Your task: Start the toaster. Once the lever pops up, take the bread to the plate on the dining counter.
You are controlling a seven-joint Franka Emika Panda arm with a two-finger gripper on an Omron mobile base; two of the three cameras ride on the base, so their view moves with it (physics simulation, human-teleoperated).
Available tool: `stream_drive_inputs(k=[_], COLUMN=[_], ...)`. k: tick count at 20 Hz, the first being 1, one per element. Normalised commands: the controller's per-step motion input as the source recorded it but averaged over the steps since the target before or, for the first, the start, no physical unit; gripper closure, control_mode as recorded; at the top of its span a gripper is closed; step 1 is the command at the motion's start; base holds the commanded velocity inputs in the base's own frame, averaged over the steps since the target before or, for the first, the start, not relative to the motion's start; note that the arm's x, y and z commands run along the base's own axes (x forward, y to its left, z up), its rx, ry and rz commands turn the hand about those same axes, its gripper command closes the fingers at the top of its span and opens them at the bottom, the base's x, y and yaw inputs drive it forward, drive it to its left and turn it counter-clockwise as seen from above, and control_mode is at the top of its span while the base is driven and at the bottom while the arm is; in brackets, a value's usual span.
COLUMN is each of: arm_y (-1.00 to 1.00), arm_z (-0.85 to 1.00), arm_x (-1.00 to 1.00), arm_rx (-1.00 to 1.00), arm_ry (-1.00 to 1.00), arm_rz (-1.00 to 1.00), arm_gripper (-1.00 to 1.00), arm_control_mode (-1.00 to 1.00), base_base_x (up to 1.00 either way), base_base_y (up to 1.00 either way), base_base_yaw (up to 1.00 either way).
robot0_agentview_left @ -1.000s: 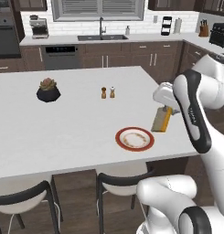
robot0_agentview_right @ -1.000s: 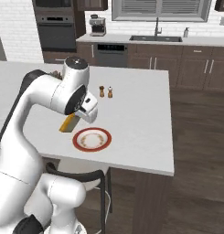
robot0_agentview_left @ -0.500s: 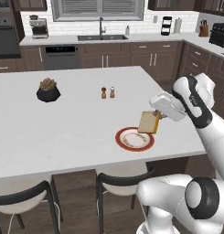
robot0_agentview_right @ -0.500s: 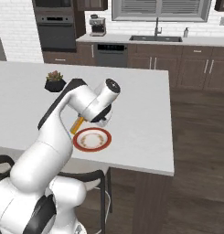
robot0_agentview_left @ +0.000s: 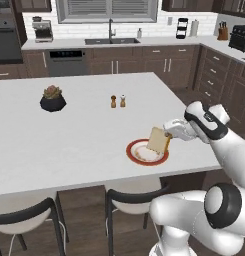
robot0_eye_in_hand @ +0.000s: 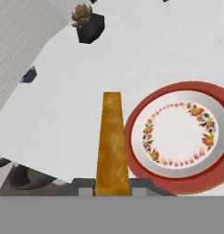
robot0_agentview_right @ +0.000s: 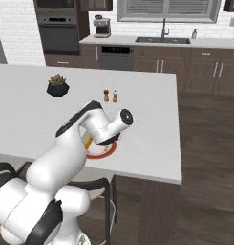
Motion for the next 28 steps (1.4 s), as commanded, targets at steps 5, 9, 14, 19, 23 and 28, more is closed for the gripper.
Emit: stream_drive_inputs(k=[5,9,14,19,23,28], arm_y=[0.19,0.11,0.02,0.0,0.0,-0.02], arm_z=[-0.62,-0.16,-0.1,-0.3,-0.19,-0.15], arm_x=[0.14,0.35,0.41,0.37,0.41,0.3], arm_rx=[0.06,0.1,0.11,0.07,0.0,0.0], arm_ry=[-0.18,-0.15,-0.09,0.0,0.0,0.04], arm_rz=[-0.06,0.0,0.0,0.0,-0.02,-0.07], arm_gripper=[1.0,1.0,1.0,1.0,1.0,1.0], arm_control_mode=[-1.0,-1.0,-1.0,-1.0,-1.0,-1.0], base_base_x=[0.0,0.0,0.0,0.0,0.0,0.0], base_base_y=[0.0,0.0,0.0,0.0,0.0,0.0], base_base_yaw=[0.0,0.0,0.0,0.0,0.0,0.0])
